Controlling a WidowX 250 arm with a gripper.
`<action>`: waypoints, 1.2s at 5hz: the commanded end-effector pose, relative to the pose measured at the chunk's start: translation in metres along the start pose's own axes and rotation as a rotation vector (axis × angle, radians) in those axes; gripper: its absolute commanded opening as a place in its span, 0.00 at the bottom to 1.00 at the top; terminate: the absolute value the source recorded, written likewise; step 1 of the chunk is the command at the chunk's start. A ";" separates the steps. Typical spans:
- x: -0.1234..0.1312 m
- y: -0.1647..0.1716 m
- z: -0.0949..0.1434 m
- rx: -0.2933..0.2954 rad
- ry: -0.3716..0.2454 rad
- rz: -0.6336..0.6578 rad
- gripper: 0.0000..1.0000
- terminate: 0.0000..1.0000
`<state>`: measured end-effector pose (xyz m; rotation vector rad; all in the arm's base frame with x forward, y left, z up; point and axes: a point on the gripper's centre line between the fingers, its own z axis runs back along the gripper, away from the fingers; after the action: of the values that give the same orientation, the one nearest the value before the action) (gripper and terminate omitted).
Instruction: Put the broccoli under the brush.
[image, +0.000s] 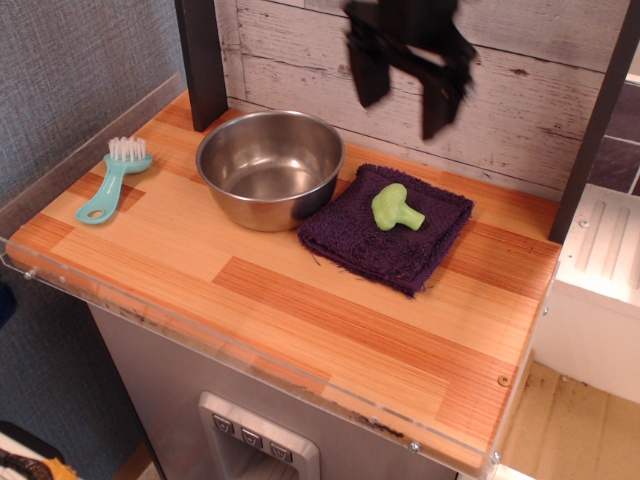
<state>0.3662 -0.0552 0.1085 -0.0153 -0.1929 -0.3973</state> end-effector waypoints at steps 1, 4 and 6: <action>0.018 -0.011 -0.039 -0.021 0.069 -0.042 1.00 0.00; -0.002 0.002 -0.040 -0.028 0.150 -0.041 1.00 0.00; -0.013 0.005 -0.034 -0.034 0.165 -0.029 1.00 0.00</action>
<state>0.3624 -0.0497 0.0505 -0.0204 0.0385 -0.4309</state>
